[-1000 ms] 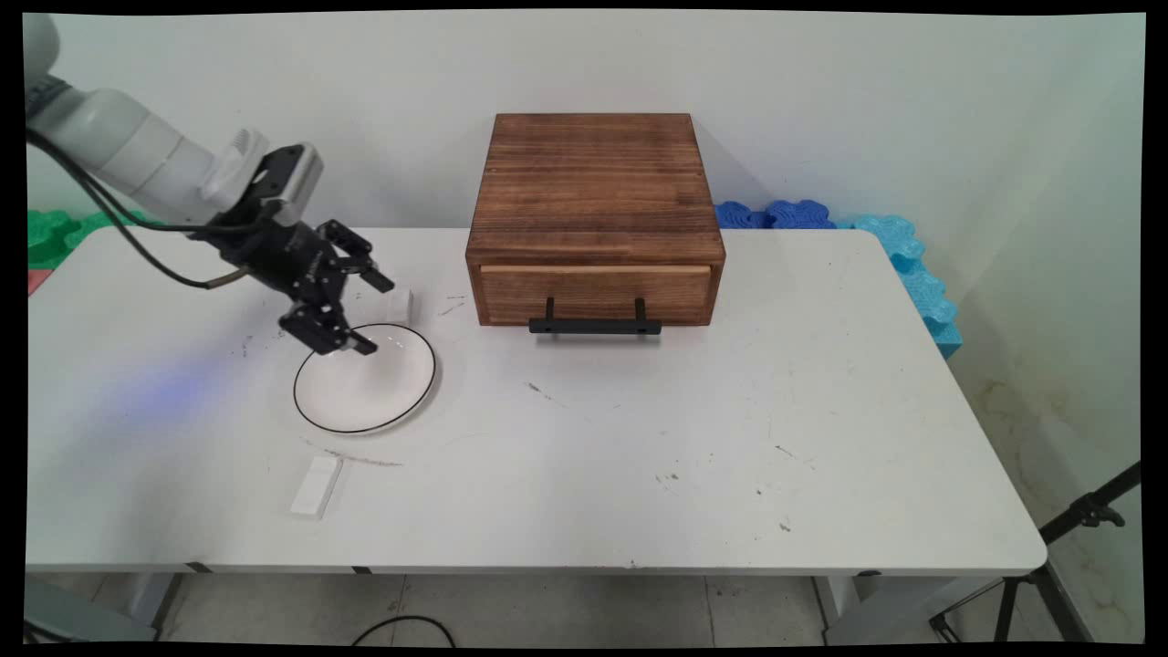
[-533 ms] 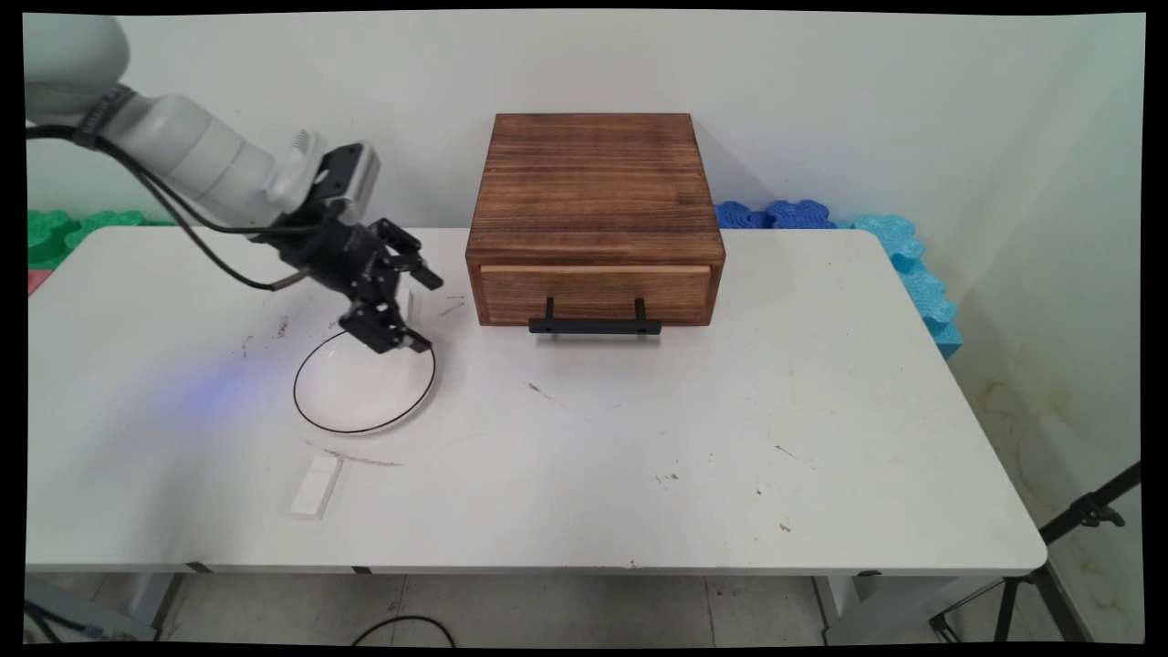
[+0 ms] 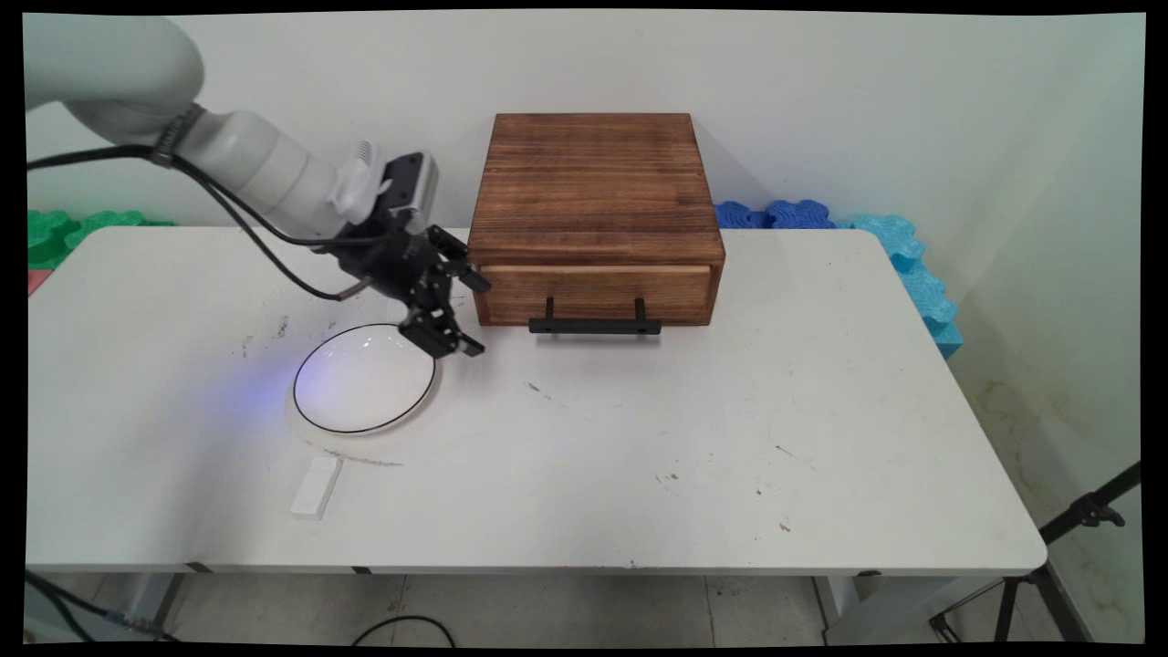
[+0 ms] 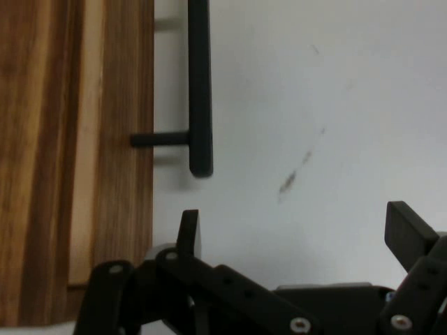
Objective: Open the drawer
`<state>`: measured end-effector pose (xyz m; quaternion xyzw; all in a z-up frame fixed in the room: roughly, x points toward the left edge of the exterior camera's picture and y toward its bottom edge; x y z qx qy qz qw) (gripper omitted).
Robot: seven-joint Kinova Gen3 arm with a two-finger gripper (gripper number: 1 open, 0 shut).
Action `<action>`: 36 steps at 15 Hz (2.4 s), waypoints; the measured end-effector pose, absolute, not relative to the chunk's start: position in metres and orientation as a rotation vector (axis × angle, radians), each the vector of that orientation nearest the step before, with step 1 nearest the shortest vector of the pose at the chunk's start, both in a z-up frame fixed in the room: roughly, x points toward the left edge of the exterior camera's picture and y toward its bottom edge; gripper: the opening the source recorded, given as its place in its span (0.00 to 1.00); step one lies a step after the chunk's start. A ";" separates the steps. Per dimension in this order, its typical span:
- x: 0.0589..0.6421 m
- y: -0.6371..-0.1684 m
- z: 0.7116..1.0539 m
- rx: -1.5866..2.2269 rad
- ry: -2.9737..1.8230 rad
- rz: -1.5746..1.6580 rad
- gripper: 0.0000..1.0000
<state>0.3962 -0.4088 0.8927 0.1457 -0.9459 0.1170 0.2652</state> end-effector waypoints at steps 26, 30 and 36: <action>0.307 -0.453 0.836 0.448 -2.550 0.381 1.00; 0.303 -0.455 0.828 0.459 -2.553 0.378 1.00; 0.295 -0.459 0.819 0.476 -2.555 0.375 1.00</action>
